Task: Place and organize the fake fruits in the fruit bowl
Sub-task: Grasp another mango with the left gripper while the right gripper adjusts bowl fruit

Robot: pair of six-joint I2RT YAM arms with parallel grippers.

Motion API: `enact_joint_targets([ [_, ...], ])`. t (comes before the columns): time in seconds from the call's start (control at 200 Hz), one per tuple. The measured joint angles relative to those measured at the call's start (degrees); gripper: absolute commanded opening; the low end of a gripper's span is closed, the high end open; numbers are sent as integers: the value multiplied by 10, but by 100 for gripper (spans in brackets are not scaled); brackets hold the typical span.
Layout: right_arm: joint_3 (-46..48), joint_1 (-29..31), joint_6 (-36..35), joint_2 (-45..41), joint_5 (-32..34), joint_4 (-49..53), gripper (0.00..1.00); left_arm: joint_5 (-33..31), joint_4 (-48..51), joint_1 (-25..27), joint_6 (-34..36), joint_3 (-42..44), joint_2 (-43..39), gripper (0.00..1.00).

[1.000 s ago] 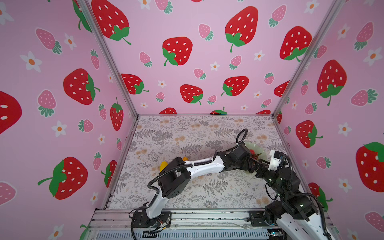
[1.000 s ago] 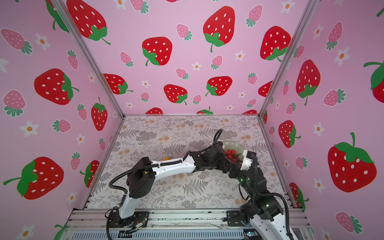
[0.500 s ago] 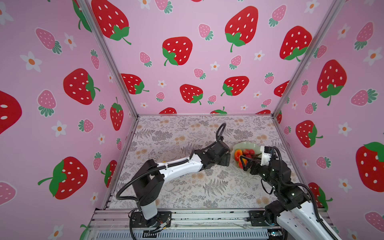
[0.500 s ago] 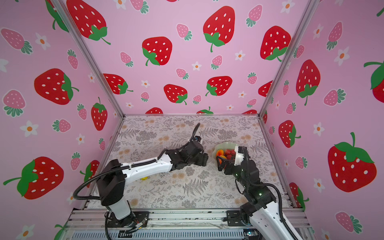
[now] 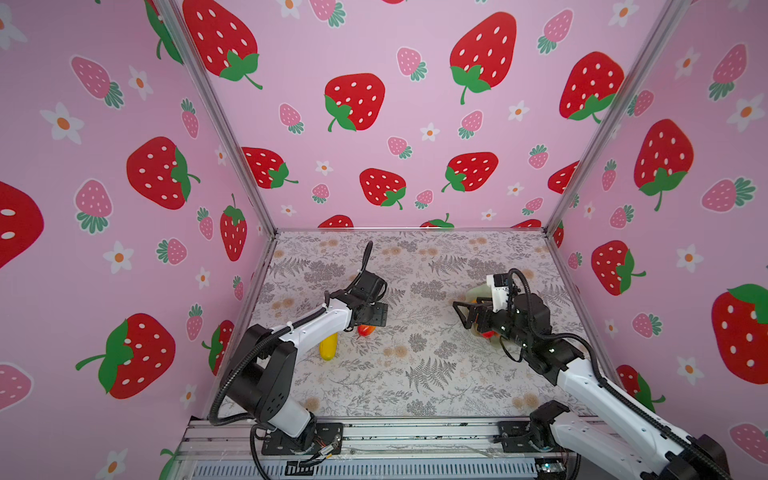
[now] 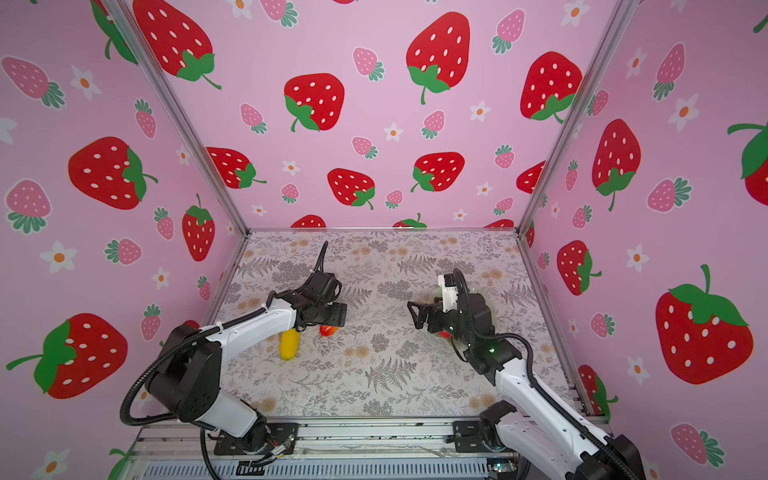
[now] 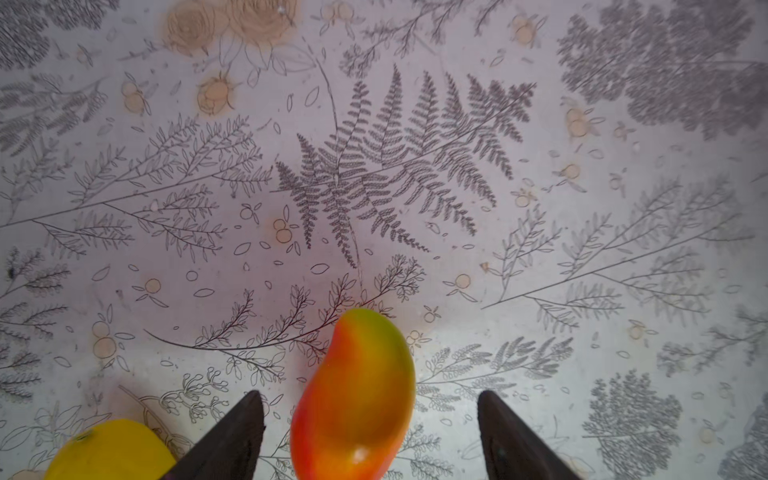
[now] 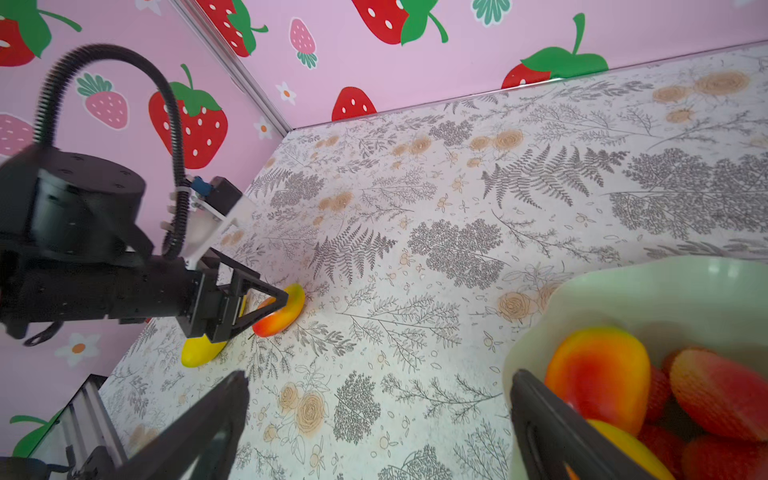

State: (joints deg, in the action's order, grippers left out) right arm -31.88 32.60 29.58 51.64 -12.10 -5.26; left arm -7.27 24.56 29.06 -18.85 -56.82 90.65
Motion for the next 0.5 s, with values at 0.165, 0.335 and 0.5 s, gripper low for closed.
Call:
enact_joint_targets([
  [0.165, 0, 0, -5, 14, -2, -16, 99, 9, 6, -4, 2, 0, 24, 74],
  [0.335, 0, 0, -9, 30, -3, -16, 99, 17, 13, -7, -3, 0, 26, 73],
  [0.5, -1, 0, -13, 33, -2, -15, 99, 26, 14, -7, -9, 22, 19, 73],
])
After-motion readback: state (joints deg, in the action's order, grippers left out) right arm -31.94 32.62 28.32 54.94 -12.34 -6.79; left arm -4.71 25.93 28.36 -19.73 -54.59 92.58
